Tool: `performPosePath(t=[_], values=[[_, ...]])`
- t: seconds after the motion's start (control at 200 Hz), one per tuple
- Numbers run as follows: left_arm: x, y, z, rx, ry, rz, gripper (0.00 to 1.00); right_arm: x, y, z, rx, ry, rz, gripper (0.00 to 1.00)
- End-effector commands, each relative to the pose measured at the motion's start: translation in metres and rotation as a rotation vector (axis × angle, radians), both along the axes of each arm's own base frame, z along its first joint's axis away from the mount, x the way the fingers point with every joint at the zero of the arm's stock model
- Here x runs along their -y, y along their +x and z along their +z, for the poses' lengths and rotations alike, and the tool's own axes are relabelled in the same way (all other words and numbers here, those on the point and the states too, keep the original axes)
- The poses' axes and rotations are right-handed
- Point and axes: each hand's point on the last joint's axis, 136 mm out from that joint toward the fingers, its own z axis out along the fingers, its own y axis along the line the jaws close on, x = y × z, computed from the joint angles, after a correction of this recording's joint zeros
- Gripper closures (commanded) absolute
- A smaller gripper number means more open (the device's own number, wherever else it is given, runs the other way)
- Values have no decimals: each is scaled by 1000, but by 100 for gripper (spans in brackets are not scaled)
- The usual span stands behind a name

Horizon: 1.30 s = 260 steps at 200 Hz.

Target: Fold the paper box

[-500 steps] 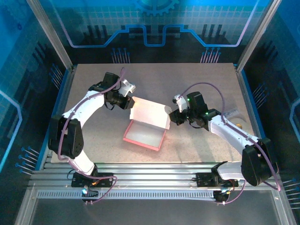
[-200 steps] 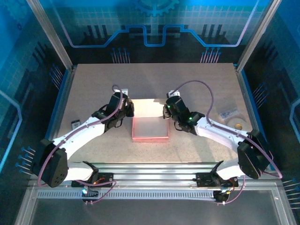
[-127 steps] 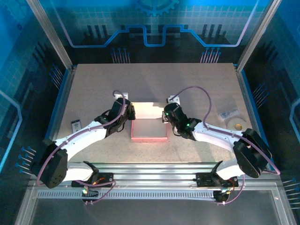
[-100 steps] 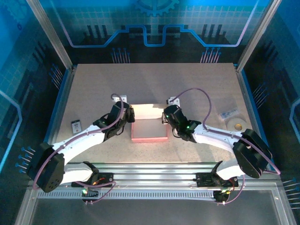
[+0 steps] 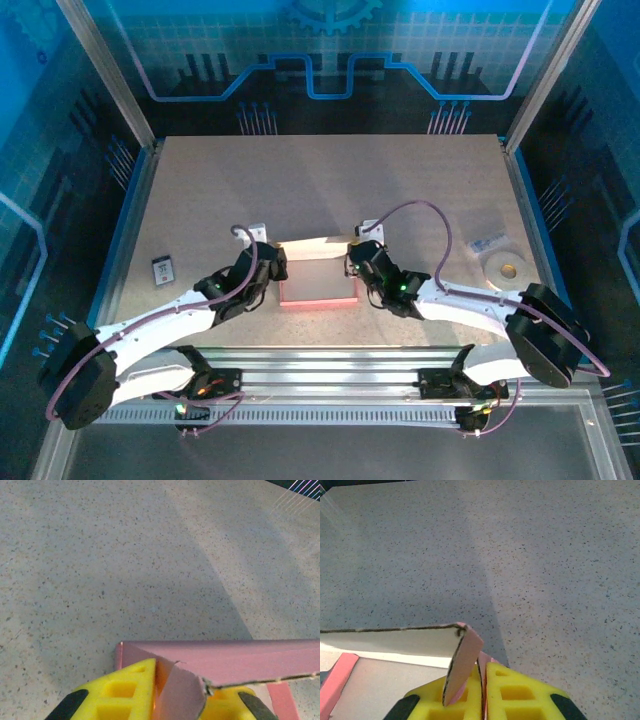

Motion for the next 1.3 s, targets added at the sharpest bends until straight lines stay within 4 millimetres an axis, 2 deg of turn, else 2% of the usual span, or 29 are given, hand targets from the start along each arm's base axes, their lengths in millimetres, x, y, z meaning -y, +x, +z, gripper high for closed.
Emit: performPosePath(t=[0.0, 0.31, 0.545, 0.801, 1.171, 1.296], values=[[0, -15, -16, -36, 3, 9, 84, -5, -13, -3, -9, 35, 12, 89], [-5, -34, -30, -57, 25, 17, 83, 0, -31, -10, -19, 30, 22, 88], [-12, -48, -39, -82, 30, 17, 83, 4, -44, -26, -50, 26, 30, 88], [-16, -55, -44, -112, 25, 21, 83, 7, -54, -36, -73, 15, 33, 88], [-20, -67, -56, -206, 28, 44, 77, 11, -63, -46, -123, 33, 47, 86], [-18, -68, -52, -212, 26, 30, 71, 10, -66, -46, -133, 39, 63, 84]])
